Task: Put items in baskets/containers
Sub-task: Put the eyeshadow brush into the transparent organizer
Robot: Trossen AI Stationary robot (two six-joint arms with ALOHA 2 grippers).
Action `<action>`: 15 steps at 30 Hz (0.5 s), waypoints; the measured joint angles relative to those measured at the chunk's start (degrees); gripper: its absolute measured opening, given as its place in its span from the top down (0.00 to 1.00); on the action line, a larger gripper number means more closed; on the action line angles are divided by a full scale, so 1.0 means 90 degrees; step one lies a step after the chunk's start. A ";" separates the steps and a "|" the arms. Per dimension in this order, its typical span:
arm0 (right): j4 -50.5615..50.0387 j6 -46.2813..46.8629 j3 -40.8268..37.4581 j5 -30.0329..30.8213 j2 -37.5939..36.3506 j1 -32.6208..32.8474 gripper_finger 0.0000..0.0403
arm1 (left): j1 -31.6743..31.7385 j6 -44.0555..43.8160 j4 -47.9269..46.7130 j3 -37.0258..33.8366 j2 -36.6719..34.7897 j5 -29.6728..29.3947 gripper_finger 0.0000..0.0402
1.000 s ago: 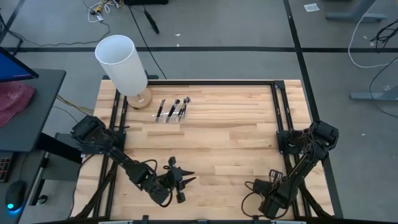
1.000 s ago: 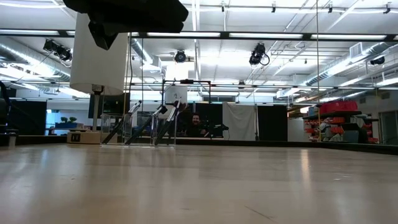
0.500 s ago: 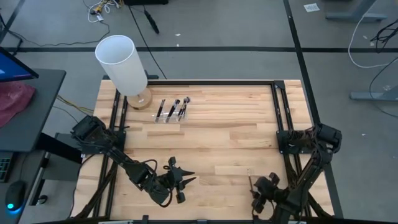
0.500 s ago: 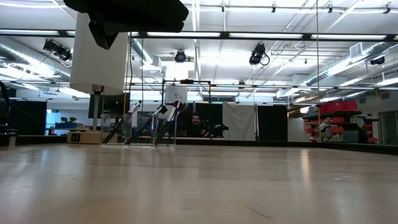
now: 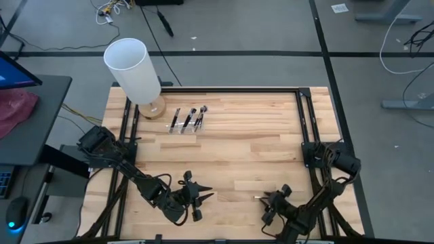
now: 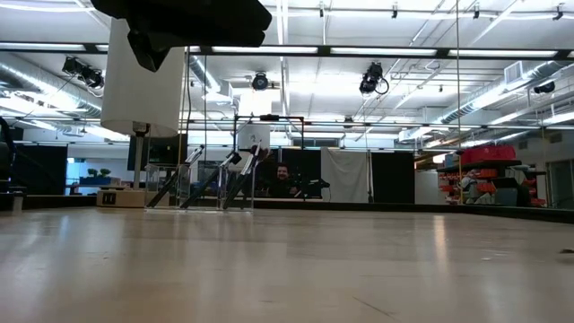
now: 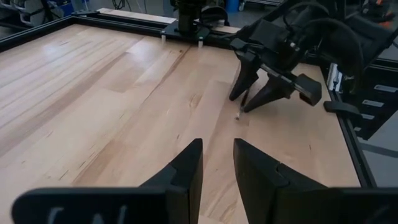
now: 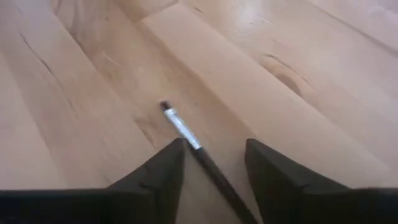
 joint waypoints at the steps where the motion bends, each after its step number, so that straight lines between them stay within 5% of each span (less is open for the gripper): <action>1: -0.0077 0.0003 -0.0007 0.0021 0.0010 0.0048 0.58 | 0.0000 -0.0005 0.0009 -0.0001 0.0000 0.0000 0.77; 6: 0.0368 -0.0379 -0.0344 0.0256 0.0012 0.0354 0.75 | -0.0002 -0.0007 0.0023 -0.0001 0.0000 0.0000 0.77; 15: 0.3583 -0.2252 -0.1651 0.1822 0.0004 0.0510 0.98 | 0.0000 -0.0007 0.0037 -0.0001 0.0000 0.0000 0.77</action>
